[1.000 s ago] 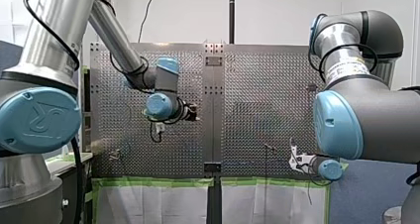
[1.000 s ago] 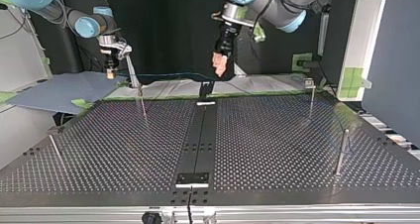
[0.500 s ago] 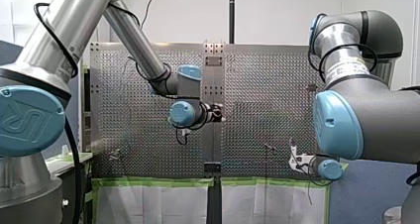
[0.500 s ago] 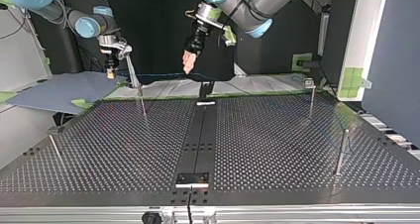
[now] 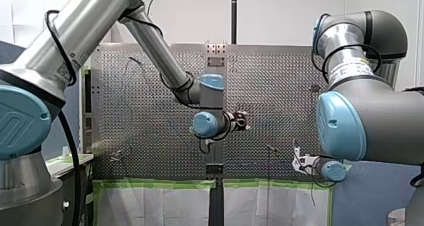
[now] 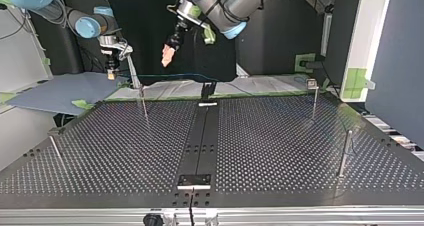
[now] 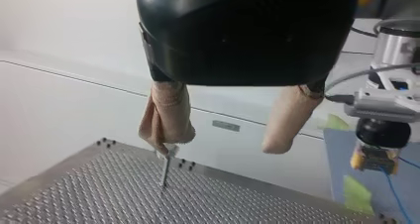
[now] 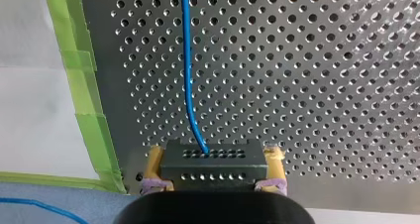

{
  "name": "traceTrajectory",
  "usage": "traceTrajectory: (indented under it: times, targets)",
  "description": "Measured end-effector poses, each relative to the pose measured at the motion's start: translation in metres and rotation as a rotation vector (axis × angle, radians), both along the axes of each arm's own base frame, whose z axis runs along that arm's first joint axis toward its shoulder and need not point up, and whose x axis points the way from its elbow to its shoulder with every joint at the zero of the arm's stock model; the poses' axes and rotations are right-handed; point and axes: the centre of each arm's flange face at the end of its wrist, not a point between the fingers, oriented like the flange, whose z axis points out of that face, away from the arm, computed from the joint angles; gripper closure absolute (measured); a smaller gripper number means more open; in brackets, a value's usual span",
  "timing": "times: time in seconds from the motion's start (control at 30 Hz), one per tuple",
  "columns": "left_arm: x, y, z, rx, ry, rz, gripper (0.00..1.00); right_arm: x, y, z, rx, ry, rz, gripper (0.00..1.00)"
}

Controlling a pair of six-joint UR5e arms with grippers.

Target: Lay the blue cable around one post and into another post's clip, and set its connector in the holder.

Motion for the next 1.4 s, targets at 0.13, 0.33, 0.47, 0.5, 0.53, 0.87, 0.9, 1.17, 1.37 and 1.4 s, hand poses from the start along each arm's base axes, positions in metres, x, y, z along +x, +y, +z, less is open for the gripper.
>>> traceTrajectory:
  times: [0.13, 0.33, 0.47, 0.5, 0.53, 0.87, 0.9, 1.17, 1.37, 1.4]
  targets:
    - [0.018, -0.002, -0.013, 0.025, 0.022, 0.025, 0.0, -0.001, 0.0, 0.0, 0.003, 0.0, -0.002, 1.0]
    - [0.037, -0.009, -0.033, 0.063, 0.053, 0.047, 0.0, -0.002, 0.0, 0.0, 0.003, 0.007, -0.003, 1.0]
    - [0.047, -0.02, -0.044, 0.058, 0.047, 0.047, 0.0, -0.005, -0.002, 0.001, -0.008, 0.003, -0.006, 1.0]
    - [0.047, -0.025, -0.047, 0.054, 0.046, 0.042, 0.0, -0.005, -0.003, 0.001, -0.008, 0.002, -0.007, 1.0]
    - [0.047, -0.029, -0.049, 0.05, 0.045, 0.036, 0.0, -0.006, -0.003, 0.002, -0.007, 0.002, -0.009, 1.0]
    - [0.038, -0.074, -0.077, -0.021, 0.062, -0.025, 0.0, -0.009, -0.003, 0.001, 0.001, -0.006, -0.014, 1.0]
    - [0.038, -0.078, -0.081, -0.025, 0.063, -0.028, 0.0, -0.009, -0.003, 0.001, 0.001, -0.007, -0.015, 1.0]
    - [0.053, -0.095, -0.105, -0.083, 0.08, -0.026, 0.0, -0.012, -0.003, 0.001, 0.008, -0.008, -0.021, 1.0]
    - [0.06, -0.098, -0.136, -0.069, 0.101, -0.016, 0.0, -0.016, -0.004, 0.001, 0.012, -0.007, -0.029, 1.0]
    - [0.06, -0.096, -0.145, -0.061, 0.108, -0.014, 0.0, -0.016, -0.004, 0.001, 0.012, -0.006, -0.03, 1.0]
